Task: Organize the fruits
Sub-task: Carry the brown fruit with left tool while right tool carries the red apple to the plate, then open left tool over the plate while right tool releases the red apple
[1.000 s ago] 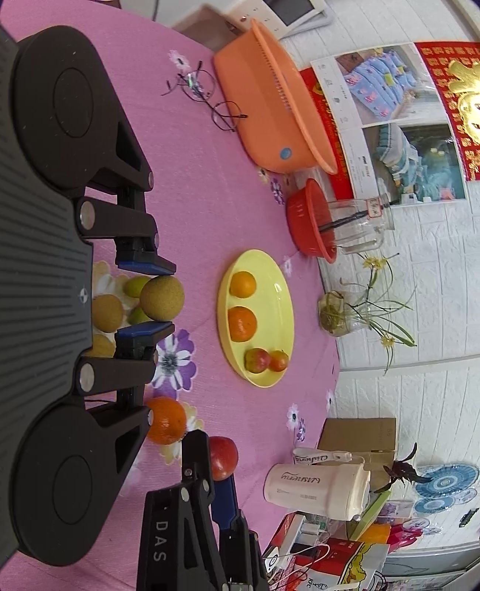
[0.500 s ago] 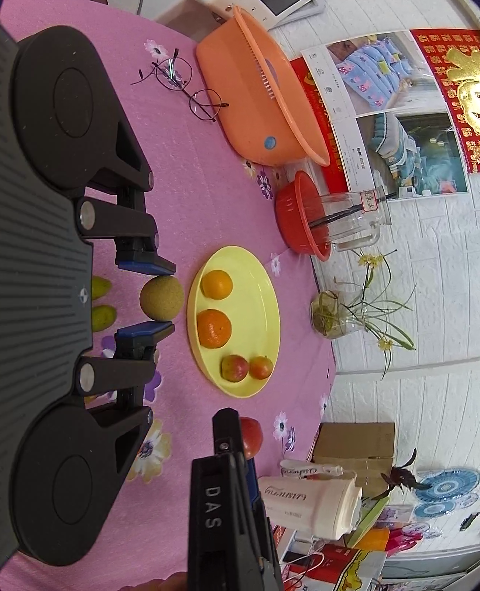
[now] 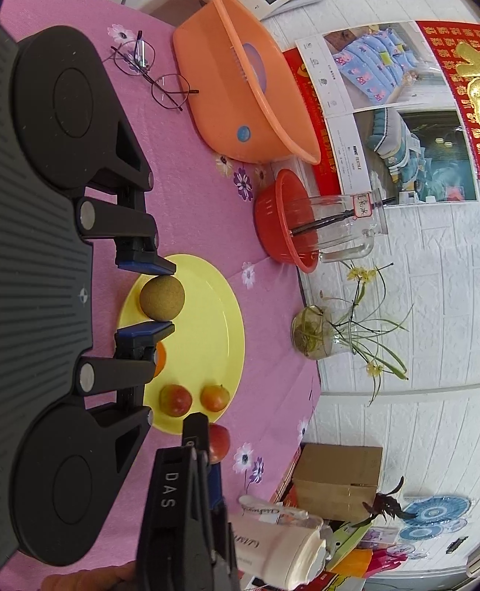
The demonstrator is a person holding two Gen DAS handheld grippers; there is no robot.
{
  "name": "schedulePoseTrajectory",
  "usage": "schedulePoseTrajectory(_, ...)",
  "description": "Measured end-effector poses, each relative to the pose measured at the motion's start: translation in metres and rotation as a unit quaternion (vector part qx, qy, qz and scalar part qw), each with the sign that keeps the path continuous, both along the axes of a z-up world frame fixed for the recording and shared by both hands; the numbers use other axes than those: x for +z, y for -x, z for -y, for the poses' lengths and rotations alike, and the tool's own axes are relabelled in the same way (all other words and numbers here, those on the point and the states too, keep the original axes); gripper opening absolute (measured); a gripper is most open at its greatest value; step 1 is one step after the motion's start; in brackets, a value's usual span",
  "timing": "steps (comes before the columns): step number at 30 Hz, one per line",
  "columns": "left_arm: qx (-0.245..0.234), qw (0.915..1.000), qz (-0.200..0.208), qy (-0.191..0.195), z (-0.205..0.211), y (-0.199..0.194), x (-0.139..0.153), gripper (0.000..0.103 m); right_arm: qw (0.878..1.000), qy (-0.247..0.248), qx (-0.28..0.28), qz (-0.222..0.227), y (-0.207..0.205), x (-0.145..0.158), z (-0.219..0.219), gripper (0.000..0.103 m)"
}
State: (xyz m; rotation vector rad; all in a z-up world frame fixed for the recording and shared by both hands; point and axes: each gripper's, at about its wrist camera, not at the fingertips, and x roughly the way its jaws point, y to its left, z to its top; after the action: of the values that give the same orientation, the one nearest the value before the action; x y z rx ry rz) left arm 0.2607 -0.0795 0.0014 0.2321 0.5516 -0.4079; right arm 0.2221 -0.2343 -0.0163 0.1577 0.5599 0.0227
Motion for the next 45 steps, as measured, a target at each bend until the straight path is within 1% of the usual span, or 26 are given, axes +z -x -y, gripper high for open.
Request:
schedulePoseTrajectory(7,0.009,1.0000,-0.001,-0.002,0.007,-0.029,-0.005,0.025,1.000,-0.007,-0.012,-0.011,-0.019,-0.004,0.007,0.077)
schedulePoseTrajectory(15,0.015,0.9995,-0.024,0.012,0.017,-0.061,-0.015,0.025,0.999,-0.018,-0.011,-0.026,-0.047,-0.012,0.008,0.077)
schedulePoseTrajectory(20,0.018,0.9987,-0.041,0.023,0.021,-0.075,-0.023,0.025,0.999,-0.029,-0.014,-0.037,-0.056,-0.020,0.012,0.077)
schedulePoseTrajectory(23,0.015,0.9984,-0.048,0.027,0.024,-0.080,-0.028,0.025,0.999,-0.029,-0.012,-0.041,-0.059,-0.024,0.012,0.077)
schedulePoseTrajectory(34,0.018,0.9974,-0.068,0.017,0.027,-0.088,-0.044,0.025,0.998,-0.036,-0.014,-0.056,-0.067,-0.032,0.014,0.077)
schedulePoseTrajectory(40,0.019,0.9975,-0.067,0.014,0.027,-0.086,-0.045,0.026,0.998,-0.038,-0.014,-0.057,-0.067,-0.032,0.014,0.077)
schedulePoseTrajectory(41,0.019,0.9975,-0.066,0.014,0.027,-0.086,-0.044,0.027,0.997,-0.039,-0.015,-0.058,-0.066,-0.032,0.014,0.077)
schedulePoseTrajectory(44,0.017,0.9978,-0.060,0.021,0.024,-0.081,-0.041,0.039,0.997,-0.040,-0.020,-0.056,-0.063,-0.031,0.015,0.077)
schedulePoseTrajectory(45,0.018,0.9982,-0.054,0.022,0.022,-0.079,-0.038,0.041,0.997,-0.042,-0.020,-0.055,-0.062,-0.029,0.016,0.077)
